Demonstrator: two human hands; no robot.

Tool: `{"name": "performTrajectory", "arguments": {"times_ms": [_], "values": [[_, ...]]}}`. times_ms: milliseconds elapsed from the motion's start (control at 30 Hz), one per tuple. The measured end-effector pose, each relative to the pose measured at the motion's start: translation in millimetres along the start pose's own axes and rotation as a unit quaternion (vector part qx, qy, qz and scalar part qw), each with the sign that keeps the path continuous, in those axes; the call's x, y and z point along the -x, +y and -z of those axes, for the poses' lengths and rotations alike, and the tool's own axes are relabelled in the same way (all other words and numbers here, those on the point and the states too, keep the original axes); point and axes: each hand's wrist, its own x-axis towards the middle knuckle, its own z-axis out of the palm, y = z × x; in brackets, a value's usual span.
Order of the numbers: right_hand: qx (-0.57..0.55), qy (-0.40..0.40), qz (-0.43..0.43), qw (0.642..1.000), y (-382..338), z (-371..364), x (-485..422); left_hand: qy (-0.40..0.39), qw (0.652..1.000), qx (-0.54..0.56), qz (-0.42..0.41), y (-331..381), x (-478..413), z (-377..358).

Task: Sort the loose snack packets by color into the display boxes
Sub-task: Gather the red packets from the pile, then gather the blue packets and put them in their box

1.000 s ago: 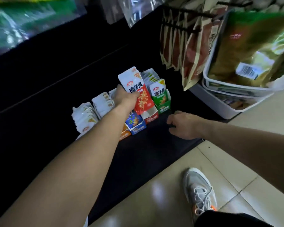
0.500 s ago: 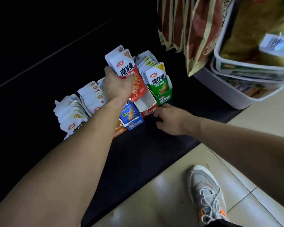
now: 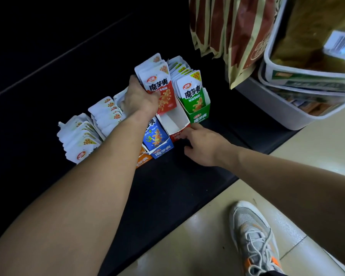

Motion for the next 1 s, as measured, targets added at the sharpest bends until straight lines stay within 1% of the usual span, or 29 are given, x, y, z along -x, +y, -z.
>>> {"name": "performTrajectory", "arguments": {"times_ms": [100, 233, 367, 433, 533, 667, 733, 867, 933, 1000], "values": [[-0.009, 0.023, 0.006, 1.0, -5.0, -2.1, -2.5, 0.003, 0.994, -0.108, -0.027, 2.1, 1.5, -0.2], [-0.022, 0.026, 0.004, 0.999, -8.5, -3.9, -5.3, 0.002, 0.989, -0.145, -0.039, 4.6, -1.0, 4.9], [-0.032, 0.023, -0.001, 0.999, -11.4, -4.0, -6.1, 0.057, 0.974, -0.169, -0.142, -3.3, -3.4, 14.5], [-0.035, 0.027, -0.004, 0.999, -12.6, -3.7, -6.6, 0.052, 0.959, -0.221, -0.17, -7.7, -7.1, 16.7], [-0.032, 0.029, -0.012, 0.999, -14.5, -3.8, -7.5, 0.053, 0.927, -0.323, -0.182, -5.2, -8.7, 15.1], [-0.026, 0.031, -0.018, 0.999, -18.7, -3.4, -6.9, 0.074, 0.908, -0.379, -0.163, 5.9, -13.1, 17.3], [-0.021, 0.037, -0.014, 0.999, -24.0, -1.5, -4.7, 0.077, 0.91, -0.38, -0.149, 8.9, -13.8, 23.6], [0.002, 0.047, 0.0, 0.999, -43.4, 10.4, 4.2, 0.047, 0.937, -0.318, -0.137, 15.2, -4.8, 48.5], [0.017, 0.048, 0.017, 0.999, -60.4, 21.6, 11.8, 0.026, 0.947, -0.282, -0.15, 17.5, 7.5, 71.8], [0.042, 0.04, 0.038, 0.998, -82.6, 36.6, 22.8, -0.003, 0.944, -0.275, -0.181, 15.7, 28.0, 103.4]]}}
